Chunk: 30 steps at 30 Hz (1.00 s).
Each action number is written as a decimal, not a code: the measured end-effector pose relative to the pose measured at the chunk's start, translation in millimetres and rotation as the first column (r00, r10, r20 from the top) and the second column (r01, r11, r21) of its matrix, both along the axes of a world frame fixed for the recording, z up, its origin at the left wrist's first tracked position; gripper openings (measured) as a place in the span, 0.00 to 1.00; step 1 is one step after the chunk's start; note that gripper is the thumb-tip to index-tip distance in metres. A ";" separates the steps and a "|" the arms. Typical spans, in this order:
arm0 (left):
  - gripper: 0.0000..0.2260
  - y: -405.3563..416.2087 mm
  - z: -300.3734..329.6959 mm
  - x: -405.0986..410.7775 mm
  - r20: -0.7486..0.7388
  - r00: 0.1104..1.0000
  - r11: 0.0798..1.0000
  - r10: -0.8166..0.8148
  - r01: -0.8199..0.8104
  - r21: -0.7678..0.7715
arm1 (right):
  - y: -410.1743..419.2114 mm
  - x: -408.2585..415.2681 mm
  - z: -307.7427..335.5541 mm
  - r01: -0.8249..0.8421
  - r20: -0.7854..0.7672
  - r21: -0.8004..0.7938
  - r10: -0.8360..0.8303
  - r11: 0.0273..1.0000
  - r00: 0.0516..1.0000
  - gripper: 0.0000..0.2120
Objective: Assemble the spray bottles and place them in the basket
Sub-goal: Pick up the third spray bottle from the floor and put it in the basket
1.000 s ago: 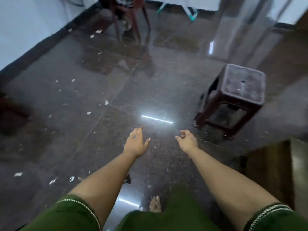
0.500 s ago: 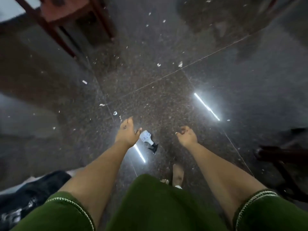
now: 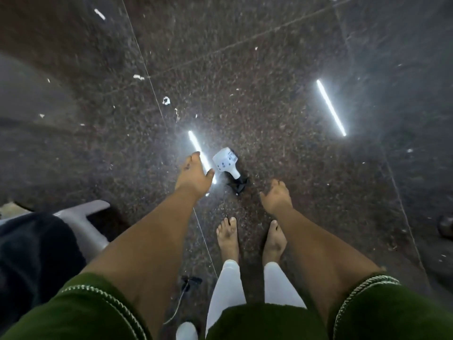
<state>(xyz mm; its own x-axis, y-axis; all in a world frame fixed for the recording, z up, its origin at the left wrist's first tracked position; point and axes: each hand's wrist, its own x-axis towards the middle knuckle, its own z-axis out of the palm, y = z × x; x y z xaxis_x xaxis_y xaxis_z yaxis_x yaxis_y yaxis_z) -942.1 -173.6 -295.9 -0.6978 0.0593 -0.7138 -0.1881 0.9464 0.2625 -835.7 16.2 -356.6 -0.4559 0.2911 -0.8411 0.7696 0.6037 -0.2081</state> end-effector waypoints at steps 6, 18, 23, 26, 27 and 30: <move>0.28 8.5 -129.8 -17.2 0.048 0.980 0.981 -0.194 0.195 -0.014 | -25.7 -11.9 -122.8 0.018 0.032 -0.053 -0.017 0.998 0.999 0.26; 0.44 19.9 -247.3 -31.9 0.108 0.972 0.977 -0.207 0.198 0.083 | -49.7 -12.2 -234.4 0.502 0.213 -0.117 -0.472 0.857 0.856 0.21; 0.42 17.0 -257.5 -33.2 0.122 0.956 0.963 -0.267 0.262 0.054 | -58.1 -14.5 -242.3 0.597 0.238 -0.120 -0.561 0.793 0.793 0.23; 0.38 13.2 -258.5 -31.5 0.063 0.970 0.971 -0.236 0.233 0.055 | -61.2 -14.0 -237.9 0.623 0.220 -0.139 -0.590 0.770 0.777 0.24; 0.36 11.7 -255.2 -30.4 0.043 0.980 0.980 -0.192 0.189 0.063 | -60.8 -13.6 -232.3 0.630 0.195 -0.137 -0.603 0.764 0.773 0.24; 0.32 7.2 -231.4 -24.0 0.046 0.999 0.996 0.022 -0.026 0.087 | -48.7 -15.2 -198.1 0.550 0.102 -0.102 -0.542 0.829 0.834 0.21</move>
